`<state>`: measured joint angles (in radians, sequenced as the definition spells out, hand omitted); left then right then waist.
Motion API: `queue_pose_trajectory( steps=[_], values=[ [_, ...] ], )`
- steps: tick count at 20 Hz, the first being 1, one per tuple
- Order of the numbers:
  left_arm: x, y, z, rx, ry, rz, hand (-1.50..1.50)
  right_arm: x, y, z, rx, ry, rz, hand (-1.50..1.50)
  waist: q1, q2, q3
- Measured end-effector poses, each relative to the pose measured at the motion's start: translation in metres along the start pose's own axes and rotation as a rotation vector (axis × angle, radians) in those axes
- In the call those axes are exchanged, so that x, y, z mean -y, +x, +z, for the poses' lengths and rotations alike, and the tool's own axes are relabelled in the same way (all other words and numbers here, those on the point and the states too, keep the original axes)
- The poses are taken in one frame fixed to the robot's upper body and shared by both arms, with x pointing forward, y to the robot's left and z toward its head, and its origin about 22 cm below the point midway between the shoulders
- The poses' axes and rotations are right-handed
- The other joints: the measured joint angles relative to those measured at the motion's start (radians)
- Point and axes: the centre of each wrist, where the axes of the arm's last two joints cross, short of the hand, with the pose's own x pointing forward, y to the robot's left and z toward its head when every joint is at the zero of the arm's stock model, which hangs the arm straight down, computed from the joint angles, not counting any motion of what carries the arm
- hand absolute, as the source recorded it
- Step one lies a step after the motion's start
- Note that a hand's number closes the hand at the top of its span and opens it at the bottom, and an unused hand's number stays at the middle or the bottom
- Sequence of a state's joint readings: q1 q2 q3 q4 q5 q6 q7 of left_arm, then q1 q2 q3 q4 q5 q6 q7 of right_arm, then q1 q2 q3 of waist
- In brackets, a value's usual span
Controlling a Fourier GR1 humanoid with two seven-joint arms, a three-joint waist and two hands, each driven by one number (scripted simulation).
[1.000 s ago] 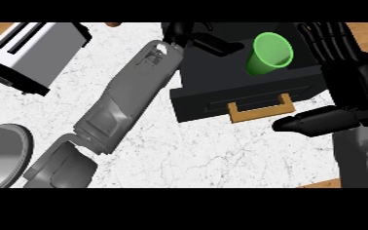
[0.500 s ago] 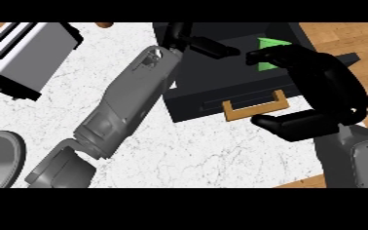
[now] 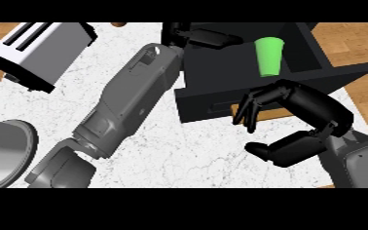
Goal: Pick up the cup, place it into the drawer and close the drawer
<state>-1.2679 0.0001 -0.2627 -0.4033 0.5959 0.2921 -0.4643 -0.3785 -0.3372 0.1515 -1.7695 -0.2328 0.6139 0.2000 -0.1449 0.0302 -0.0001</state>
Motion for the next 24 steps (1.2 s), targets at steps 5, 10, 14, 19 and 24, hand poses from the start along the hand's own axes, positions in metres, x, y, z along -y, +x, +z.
queue_pose_trajectory(
  steps=[5,10,14,19,24],
  values=[
    [-0.005,-0.007,0.004,0.007,0.050,0.016,-1.50,-0.009,-0.007,0.010,-0.147,0.000,0.192,-1.50,0.046,-0.009,0.001],
    [-0.011,-0.014,0.009,0.016,0.056,0.066,-1.50,-0.026,-0.043,0.007,-0.292,-0.036,0.285,-1.50,0.105,-0.016,0.001],
    [-0.021,-0.024,0.018,0.023,0.052,0.100,-1.50,-0.041,-0.084,-0.005,-0.390,-0.008,0.316,-1.50,0.147,-0.021,0.001],
    [-0.035,-0.028,0.025,0.039,0.076,0.131,-1.50,-0.042,-0.135,-0.017,-0.484,0.025,0.357,1.50,0.187,-0.021,0.002],
    [-0.058,-0.034,0.035,0.038,0.074,0.146,-1.50,-0.011,-0.162,-0.022,-0.486,-0.028,0.374,1.50,0.222,-0.020,0.001]
  ],
)
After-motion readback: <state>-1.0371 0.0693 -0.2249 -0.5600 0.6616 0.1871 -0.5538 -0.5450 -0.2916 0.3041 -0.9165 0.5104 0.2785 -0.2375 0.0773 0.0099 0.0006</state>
